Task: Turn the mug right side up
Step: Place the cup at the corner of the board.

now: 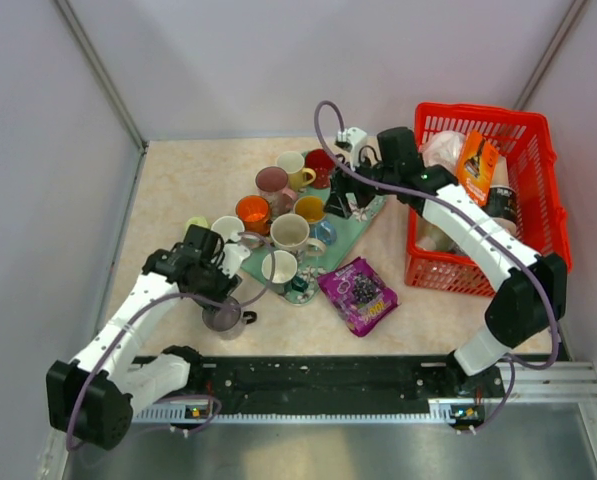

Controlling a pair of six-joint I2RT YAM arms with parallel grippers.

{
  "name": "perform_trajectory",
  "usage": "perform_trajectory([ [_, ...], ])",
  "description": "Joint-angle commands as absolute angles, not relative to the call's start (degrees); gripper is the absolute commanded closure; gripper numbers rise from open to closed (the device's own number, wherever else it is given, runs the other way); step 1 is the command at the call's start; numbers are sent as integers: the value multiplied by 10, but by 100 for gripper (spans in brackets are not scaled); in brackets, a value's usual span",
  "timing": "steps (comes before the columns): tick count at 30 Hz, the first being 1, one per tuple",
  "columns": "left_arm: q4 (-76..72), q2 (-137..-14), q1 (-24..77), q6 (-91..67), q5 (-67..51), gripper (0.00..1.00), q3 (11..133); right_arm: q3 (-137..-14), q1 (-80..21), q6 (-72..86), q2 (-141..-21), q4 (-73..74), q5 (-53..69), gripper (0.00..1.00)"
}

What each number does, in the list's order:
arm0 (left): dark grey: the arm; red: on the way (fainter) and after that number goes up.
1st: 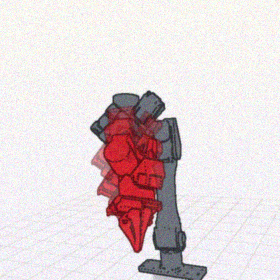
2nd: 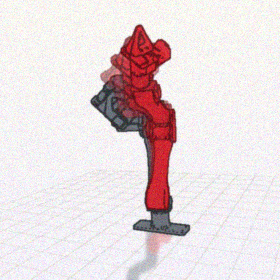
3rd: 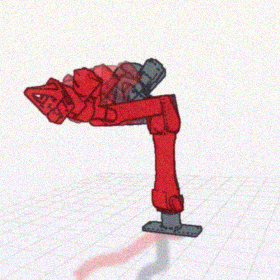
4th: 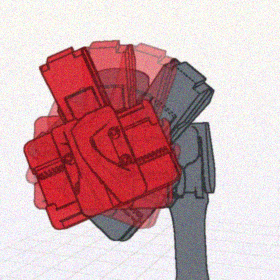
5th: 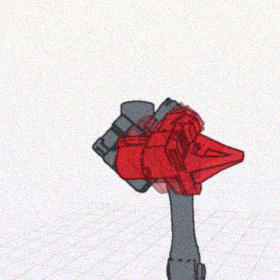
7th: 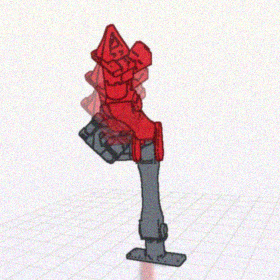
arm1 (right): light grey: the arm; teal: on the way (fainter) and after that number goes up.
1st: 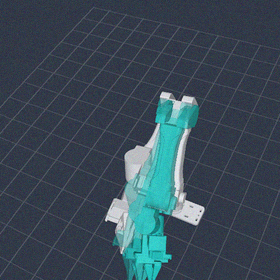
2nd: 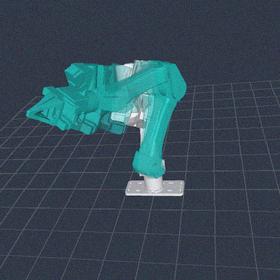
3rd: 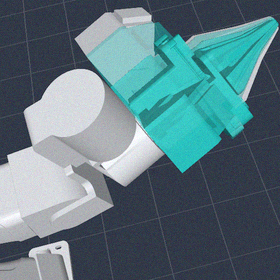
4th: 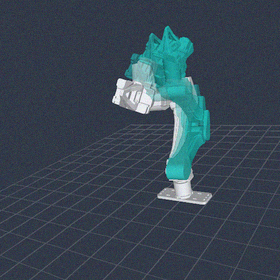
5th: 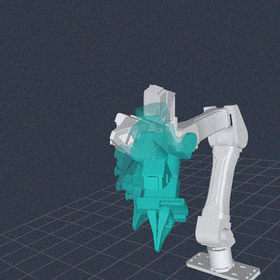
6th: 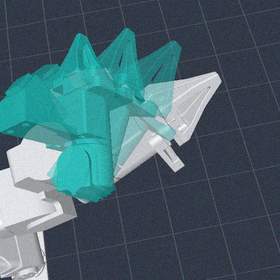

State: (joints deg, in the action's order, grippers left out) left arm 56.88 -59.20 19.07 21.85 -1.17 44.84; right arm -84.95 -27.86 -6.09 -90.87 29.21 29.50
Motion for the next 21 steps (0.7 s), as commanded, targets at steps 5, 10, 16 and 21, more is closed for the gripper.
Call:
perform_trajectory([
  [5,600,-513,70,216,-114,40,577,-833,-387,-164,-875,327,251,18],
  [10,556,-475,-45,115,-94,36,632,-866,-446,-254,-912,352,315,21],
  [16,486,-442,-179,-116,54,30,657,-927,-539,-315,-975,378,294,21],
  [21,433,-394,-220,-198,9,31,611,-937,-598,-309,-1034,378,268,23],
])
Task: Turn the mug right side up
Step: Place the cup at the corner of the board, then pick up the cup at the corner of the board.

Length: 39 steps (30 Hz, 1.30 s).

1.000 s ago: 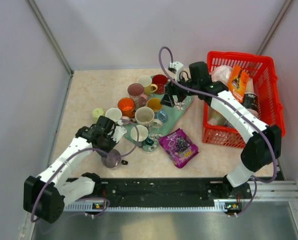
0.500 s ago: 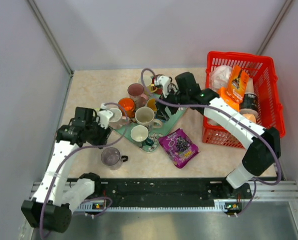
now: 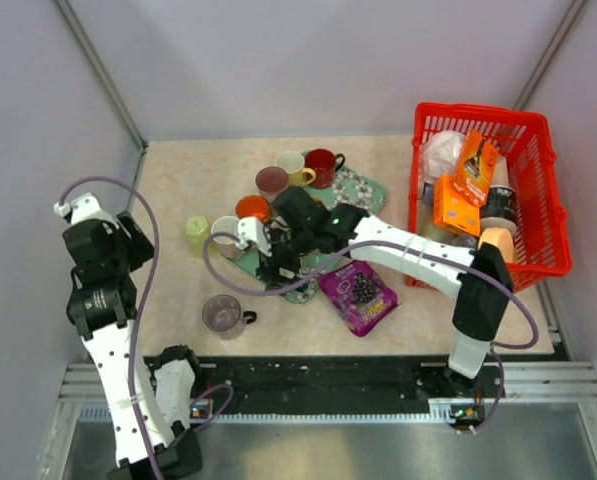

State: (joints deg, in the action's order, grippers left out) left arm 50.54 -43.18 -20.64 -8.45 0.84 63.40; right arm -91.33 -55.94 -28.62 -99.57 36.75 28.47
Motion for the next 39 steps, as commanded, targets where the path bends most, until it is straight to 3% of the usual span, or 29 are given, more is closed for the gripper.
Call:
perform_trajectory([
  [1,425,-383,-221,-203,11,31,602,-936,-609,-309,-1045,376,261,24],
  [17,448,-346,-212,-188,62,29,644,-987,-689,-218,-1195,317,173,34],
  [21,455,-344,-212,-189,62,29,651,-982,-692,-216,-1208,315,178,47],
  [30,454,-352,-211,-176,69,28,668,-1002,-707,-217,-1238,307,199,64],
  [32,454,-353,-212,-174,68,28,666,-1008,-711,-224,-1241,306,201,75],
  [34,454,-358,-211,-174,68,28,665,-1014,-712,-230,-1239,307,201,98],
  [39,447,-374,-213,-140,76,28,682,-1005,-711,-271,-1195,320,192,100],
])
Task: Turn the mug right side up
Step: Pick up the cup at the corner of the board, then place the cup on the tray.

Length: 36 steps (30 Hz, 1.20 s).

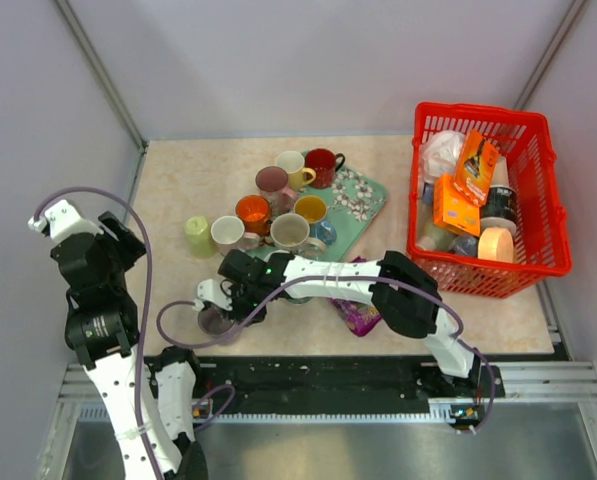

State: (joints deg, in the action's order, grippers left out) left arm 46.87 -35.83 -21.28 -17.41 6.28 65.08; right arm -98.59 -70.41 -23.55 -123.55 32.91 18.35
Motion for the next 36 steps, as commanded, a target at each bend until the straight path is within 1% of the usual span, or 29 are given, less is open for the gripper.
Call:
perform_trajectory([
  [1,443,-380,-214,-118,88,28,692,-1001,-710,-275,-1179,323,192,100],
  [4,417,-390,-214,-58,140,27,719,-997,-690,-275,-1126,324,200,100],
  [6,408,-398,-214,-27,147,26,743,-997,-672,-280,-1091,326,207,100],
  [12,409,-429,-214,-35,53,27,815,-1014,-598,-255,-1024,336,260,100],
  [18,399,-468,-217,-52,-27,29,834,-1041,-506,-226,-973,331,246,100],
  [23,397,-499,-219,-65,-56,31,834,-1032,-406,-237,-960,325,193,100],
  [27,395,-511,-227,-79,-85,33,827,-1033,-343,-246,-976,323,143,100],
  [31,394,-512,-235,-82,-105,33,823,-1041,-309,-237,-1005,323,113,100],
  [36,392,-506,-236,-79,-104,34,809,-1028,-300,-232,-1034,330,85,100],
])
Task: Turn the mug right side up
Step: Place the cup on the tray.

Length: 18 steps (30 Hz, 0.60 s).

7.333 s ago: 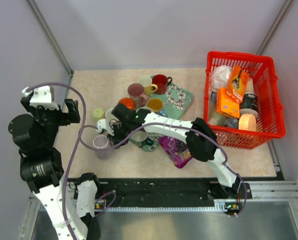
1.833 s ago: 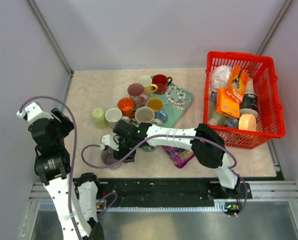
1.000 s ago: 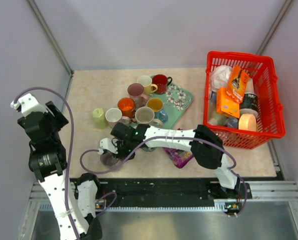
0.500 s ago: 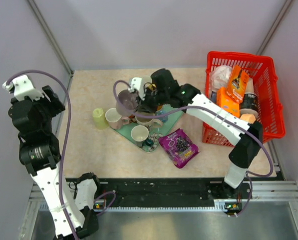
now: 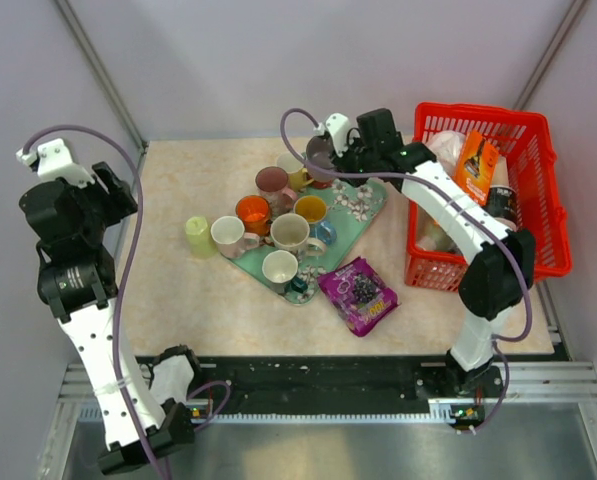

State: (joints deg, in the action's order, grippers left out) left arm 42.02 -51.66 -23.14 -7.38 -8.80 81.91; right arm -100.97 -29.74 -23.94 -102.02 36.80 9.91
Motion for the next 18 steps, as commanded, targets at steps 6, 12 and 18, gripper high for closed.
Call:
perform_trajectory([
  [6,386,-495,-240,-76,-103,34,788,-1025,-296,-199,-1074,343,63,100],
  [12,385,-486,-243,-77,-108,34,772,-1006,-291,-156,-1096,352,69,100],
  [18,384,-483,-250,-79,-111,34,761,-992,-291,-148,-1118,350,48,100],
])
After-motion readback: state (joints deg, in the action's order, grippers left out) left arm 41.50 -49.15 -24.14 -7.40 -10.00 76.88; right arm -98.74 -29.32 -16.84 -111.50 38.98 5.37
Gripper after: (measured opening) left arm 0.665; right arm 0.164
